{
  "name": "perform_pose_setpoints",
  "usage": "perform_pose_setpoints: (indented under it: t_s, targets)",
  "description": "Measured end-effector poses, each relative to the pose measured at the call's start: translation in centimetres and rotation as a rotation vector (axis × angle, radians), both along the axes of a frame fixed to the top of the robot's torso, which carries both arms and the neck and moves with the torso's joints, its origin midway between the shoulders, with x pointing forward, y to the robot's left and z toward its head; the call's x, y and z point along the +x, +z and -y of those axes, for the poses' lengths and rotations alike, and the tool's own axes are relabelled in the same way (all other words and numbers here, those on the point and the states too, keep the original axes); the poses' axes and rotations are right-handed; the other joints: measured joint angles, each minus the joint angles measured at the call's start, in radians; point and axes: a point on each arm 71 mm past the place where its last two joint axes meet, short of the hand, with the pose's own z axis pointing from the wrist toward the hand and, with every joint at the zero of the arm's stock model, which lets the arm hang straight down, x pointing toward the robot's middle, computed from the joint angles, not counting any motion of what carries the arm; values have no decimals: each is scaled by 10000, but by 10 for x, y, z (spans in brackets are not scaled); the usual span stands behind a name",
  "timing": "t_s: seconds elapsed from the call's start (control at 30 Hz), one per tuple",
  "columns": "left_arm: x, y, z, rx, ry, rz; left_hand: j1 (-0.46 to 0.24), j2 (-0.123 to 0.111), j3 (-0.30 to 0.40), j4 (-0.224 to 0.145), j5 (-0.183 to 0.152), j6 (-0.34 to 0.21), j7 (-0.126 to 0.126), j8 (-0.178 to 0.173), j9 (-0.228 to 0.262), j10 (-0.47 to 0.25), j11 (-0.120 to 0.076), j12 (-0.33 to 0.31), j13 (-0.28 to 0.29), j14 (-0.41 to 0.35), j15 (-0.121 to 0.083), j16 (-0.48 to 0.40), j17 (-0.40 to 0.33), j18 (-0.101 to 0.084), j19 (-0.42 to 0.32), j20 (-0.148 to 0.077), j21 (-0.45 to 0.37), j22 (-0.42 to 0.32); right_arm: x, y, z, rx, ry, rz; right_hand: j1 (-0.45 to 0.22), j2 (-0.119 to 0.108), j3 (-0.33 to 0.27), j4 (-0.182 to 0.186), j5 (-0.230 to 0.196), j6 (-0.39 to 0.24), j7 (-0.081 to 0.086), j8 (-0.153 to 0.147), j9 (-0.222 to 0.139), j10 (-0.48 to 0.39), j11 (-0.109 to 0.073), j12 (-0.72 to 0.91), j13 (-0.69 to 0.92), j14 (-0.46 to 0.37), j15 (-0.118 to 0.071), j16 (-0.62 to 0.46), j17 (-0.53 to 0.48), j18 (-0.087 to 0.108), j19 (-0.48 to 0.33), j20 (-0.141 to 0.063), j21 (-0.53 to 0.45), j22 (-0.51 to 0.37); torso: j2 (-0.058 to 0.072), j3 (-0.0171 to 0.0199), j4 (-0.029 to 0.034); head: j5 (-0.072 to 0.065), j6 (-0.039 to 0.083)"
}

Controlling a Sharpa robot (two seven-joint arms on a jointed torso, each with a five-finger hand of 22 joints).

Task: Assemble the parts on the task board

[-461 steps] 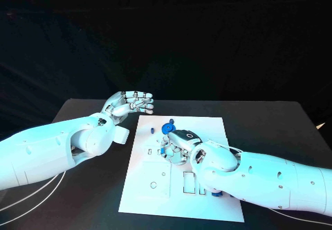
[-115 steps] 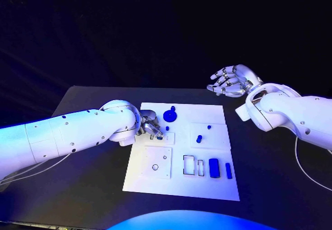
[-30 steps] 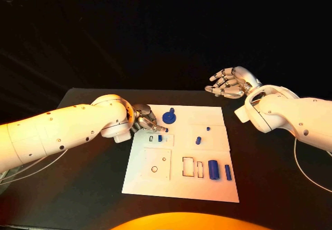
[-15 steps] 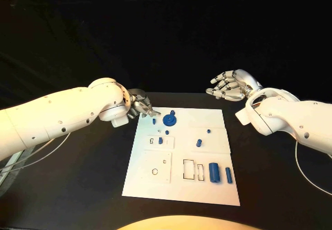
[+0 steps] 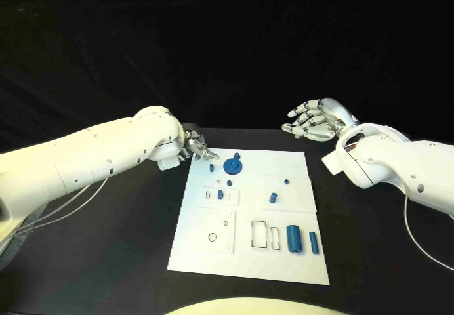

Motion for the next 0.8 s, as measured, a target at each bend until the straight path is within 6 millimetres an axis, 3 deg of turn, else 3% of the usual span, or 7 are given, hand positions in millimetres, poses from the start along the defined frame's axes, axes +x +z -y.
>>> perform_pose_setpoints:
  t_s: [0.2, 0.8]
  targets:
    - [6, -5, 0, 200, 27, -229, -118, 118, -54, -2, 0, 0, 0, -41, -47, 0, 0, 0, 0, 0, 0, 0, 0, 0, 0, 0, 1, 23, 0, 0, 0, 31, -14, -34, 0, 0, 0, 0, 0, 0, 0, 0, 1, 0, 0, 0, 0, 0, 0, 0, 0, 0, 0, 0, 0, -8, 0, -5, 1, -7, -4]
    - [14, -13, 0, 428, 50, -640, -157, 157, -70, -19, 0, 39, 38, -38, -80, 1, -1, 0, 40, 0, -1, 94, -2, 0, 40, 40, 1, 133, 0, 0, 0, 58, -9, -63, -40, 40, 1, 0, 0, 0, 0, 0, 1, -36, -36, 0, -20, 0, 0, 1, -10, -1, 0, 0, 0, -25, -7, -12, 14, -14, -39]
